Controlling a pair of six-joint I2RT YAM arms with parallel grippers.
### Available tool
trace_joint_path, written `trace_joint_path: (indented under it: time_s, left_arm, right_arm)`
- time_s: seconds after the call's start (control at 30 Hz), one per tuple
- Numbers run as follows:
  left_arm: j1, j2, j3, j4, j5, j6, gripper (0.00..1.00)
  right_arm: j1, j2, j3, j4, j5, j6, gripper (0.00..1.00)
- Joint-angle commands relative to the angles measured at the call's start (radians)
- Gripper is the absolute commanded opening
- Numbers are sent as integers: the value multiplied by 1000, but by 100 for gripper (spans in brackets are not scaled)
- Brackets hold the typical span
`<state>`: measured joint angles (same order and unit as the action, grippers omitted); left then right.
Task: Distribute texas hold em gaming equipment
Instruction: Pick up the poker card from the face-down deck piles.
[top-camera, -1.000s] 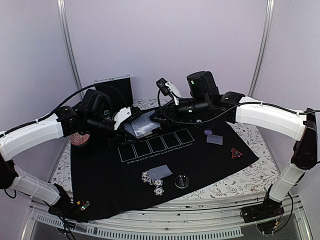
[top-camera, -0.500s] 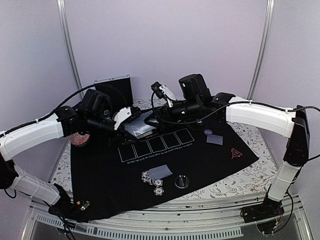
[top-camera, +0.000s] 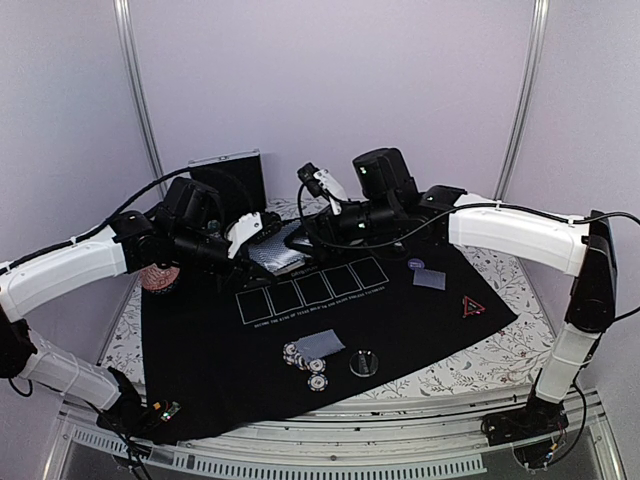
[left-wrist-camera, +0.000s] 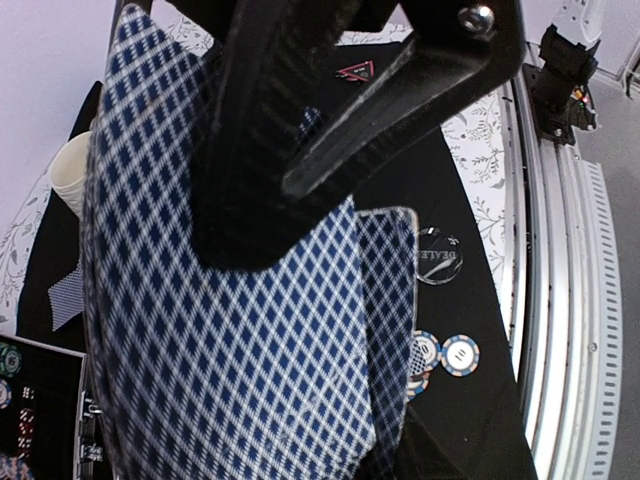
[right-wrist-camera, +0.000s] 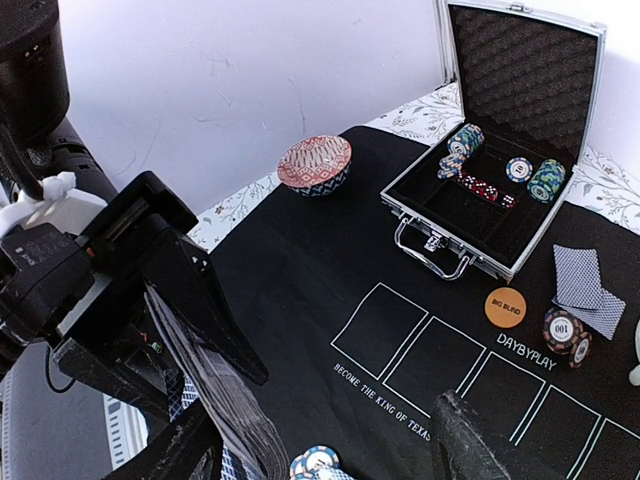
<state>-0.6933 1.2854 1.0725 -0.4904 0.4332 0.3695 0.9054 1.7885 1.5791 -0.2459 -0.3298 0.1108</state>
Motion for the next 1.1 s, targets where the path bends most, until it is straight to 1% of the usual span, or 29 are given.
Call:
trace_joint_path:
  time_s: [0.0, 0.13, 0.2, 0.3, 0.4, 0.5, 0.53, 0.67, 0.77, 0.93, 1.07]
  left_arm:
    - [6, 6, 28, 29, 15, 4, 38]
    - [6, 6, 27, 30, 15, 5, 38]
    - [6, 8, 27, 30, 14, 4, 38]
    - [7, 9, 29, 29, 18, 4, 38]
    - [6, 12, 30, 29, 18, 4, 38]
    - [7, 12, 30, 29, 18, 4, 38]
    - [7, 12, 30, 29, 17, 4, 38]
    - [8, 9, 27, 30, 16, 3, 38]
    - [8, 10, 29, 29, 18, 4, 38]
    - [8, 8, 29, 29, 15, 5, 38]
    - [8, 8, 29, 29, 16, 3, 38]
  right_arm:
    - [3, -67, -15, -6, 37, -9, 73]
    - [2, -106, -46, -26, 122, -20, 73]
    - [2, -110, -48, -41, 140, -20, 72]
    - [3, -108, -44, -46, 119, -17, 71]
    - [2, -91, -31, -46, 62, -17, 70]
    - [2, -71, -12, -47, 13, -16, 63]
    - [1, -68, -7, -47, 5, -16, 59]
    - [2, -92, -10, -49, 13, -10, 45]
    - [3, -120, -27, -47, 26, -5, 37]
    - [2, -152, -46, -61, 55, 3, 27]
    - [3, -159, -50, -62, 45, 7, 20]
